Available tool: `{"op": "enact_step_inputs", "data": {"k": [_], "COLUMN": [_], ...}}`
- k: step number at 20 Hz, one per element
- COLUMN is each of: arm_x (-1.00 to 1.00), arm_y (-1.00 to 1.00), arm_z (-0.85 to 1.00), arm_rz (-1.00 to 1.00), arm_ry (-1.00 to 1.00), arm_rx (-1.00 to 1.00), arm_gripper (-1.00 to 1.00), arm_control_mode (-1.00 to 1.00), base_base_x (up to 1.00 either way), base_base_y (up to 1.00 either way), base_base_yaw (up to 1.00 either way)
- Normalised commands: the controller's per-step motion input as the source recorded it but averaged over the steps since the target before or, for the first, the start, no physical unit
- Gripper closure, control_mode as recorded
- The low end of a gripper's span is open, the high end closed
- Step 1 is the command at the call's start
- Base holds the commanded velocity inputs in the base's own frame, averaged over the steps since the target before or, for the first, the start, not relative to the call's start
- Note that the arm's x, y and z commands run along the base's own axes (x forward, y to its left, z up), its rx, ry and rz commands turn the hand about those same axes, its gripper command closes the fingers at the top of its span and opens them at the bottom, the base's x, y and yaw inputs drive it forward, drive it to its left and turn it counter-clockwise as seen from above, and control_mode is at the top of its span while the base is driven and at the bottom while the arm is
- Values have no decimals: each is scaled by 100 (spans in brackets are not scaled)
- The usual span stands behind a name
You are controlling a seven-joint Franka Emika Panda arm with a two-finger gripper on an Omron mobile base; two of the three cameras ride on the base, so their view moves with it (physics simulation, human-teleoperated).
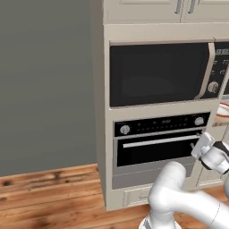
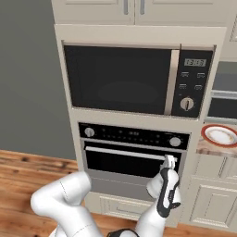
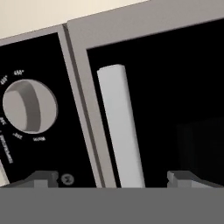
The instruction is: Take the baked cake out of the oven and place it on the plate for cooling. Then close the oven door.
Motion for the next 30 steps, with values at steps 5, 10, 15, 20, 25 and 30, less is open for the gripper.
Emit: {"op": "enact_step_inputs", "data": {"k": [5,10,15,20,25,30], "arm_x": [6,1,2,15,12,13], "arm_y": [1,1,0,0,0,0], "arm_z": [-3,-41,-32,1,17,24], "arm_rz": [-1,0,0,0,0,-1], "arm_ry": [2,0,0,0,0,0], "arm_rx": [-6,-2,0,0,0,0], "arm_gripper": [-100,-100,-100,-100,-100,-100], "arm_control_mode": [-100,-100,-100,-100,-100,-100], "base_base_x": [0,0,0,0,0,0], "base_base_y": [0,0,0,0,0,0], "base_base_yaw": [0,0,0,0,0,0]}}
